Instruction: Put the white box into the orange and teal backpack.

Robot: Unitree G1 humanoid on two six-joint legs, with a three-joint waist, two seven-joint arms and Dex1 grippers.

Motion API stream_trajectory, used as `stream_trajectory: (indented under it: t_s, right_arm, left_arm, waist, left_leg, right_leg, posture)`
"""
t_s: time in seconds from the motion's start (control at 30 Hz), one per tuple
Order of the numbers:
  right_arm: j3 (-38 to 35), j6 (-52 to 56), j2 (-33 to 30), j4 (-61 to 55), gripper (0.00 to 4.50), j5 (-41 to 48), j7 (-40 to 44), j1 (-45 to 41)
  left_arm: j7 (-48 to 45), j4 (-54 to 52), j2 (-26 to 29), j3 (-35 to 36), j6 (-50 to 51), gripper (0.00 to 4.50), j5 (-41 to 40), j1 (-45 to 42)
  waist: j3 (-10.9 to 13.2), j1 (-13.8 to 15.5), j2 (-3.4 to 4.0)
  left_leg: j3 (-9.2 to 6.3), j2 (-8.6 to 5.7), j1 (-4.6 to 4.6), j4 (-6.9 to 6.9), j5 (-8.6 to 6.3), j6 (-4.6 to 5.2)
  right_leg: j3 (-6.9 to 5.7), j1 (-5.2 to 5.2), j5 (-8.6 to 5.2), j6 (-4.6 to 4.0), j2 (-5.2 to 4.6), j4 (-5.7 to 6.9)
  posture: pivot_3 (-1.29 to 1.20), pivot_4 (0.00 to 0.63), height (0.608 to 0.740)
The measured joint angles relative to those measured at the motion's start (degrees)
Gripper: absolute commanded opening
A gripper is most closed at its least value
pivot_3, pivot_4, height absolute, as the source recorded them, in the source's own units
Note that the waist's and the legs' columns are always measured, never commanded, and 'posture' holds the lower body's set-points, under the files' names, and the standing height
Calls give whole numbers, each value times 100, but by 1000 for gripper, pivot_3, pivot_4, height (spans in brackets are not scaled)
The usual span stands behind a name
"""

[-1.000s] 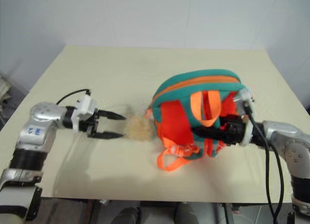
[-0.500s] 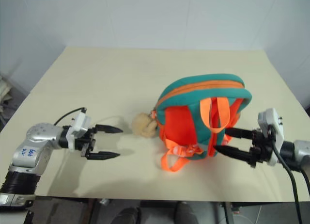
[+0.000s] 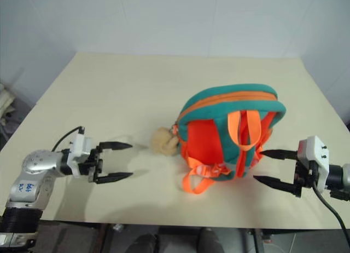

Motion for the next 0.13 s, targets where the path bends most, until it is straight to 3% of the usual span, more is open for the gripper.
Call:
stream_trajectory:
  t_s: [0.13]
  right_arm:
    - [261, -357, 79, 525, 4500, -170, 65, -275]
  left_arm:
    - [91, -256, 17, 40, 58, 4494, -104, 218]
  waist:
    - [0, -3, 0]
  left_leg:
    - [0, 1, 1, 0, 0, 0]
  right_leg:
    - [0, 0, 0, -1, 1, 1]
  posture:
    - [0, 150, 740]
